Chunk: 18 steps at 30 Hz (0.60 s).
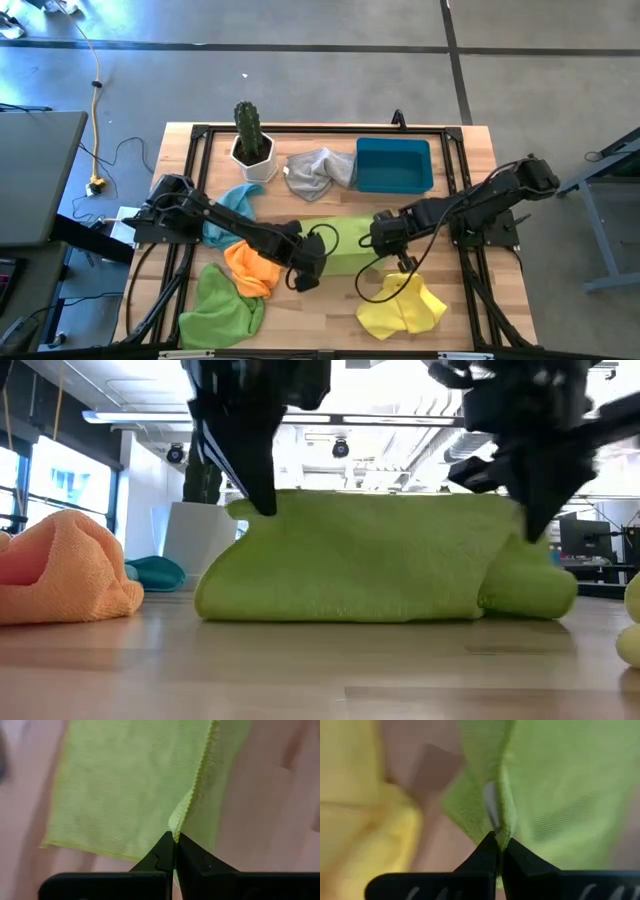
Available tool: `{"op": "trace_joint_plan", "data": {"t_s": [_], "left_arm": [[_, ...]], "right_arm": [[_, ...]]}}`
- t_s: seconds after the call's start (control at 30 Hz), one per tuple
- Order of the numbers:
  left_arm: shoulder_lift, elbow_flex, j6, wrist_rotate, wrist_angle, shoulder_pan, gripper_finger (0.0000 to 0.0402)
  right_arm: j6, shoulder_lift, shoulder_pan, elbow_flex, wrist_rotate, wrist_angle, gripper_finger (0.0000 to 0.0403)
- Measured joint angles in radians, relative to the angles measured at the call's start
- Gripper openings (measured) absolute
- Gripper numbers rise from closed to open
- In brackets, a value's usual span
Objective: Fold microfiber towels
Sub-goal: Fold the light green microfiber cloth
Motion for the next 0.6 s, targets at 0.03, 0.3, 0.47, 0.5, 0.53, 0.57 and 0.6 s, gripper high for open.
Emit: {"op": "trace_joint_plan", "data": {"t_s": [0.03, 0.3, 0.47, 0.5, 0.53, 0.57, 0.6], "left_arm": [[0.0, 0.0, 0.008, -0.021, -0.006, 0.008, 0.0], [-0.002, -0.008, 0.04, -0.081, -0.071, 0.078, 0.0], [0.005, -0.009, 0.061, -0.096, -0.102, 0.106, 0.0], [0.007, -0.009, 0.061, -0.096, -0.1, 0.11, 0.0], [0.011, -0.009, 0.061, -0.096, -0.095, 0.115, 0.0], [0.017, -0.009, 0.061, -0.096, -0.096, 0.118, 0.0], [0.022, -0.009, 0.061, -0.096, -0.098, 0.12, 0.0]], "right_arm": [[-0.029, 0.0, -0.012, 0.0, 0.019, 0.001, 0.0], [-0.21, 0.0, -0.107, 0.0, 0.065, -0.001, 0.0], [-0.251, 0.002, -0.155, 0.0, 0.035, -0.012, 0.0], [-0.252, 0.005, -0.163, 0.0, 0.027, -0.012, 0.0], [-0.252, 0.01, -0.169, 0.0, 0.019, -0.013, 0.0], [-0.256, 0.016, -0.176, 0.0, 0.014, -0.013, 0.0], [-0.264, 0.023, -0.181, 0.0, 0.013, -0.011, 0.0]]}}
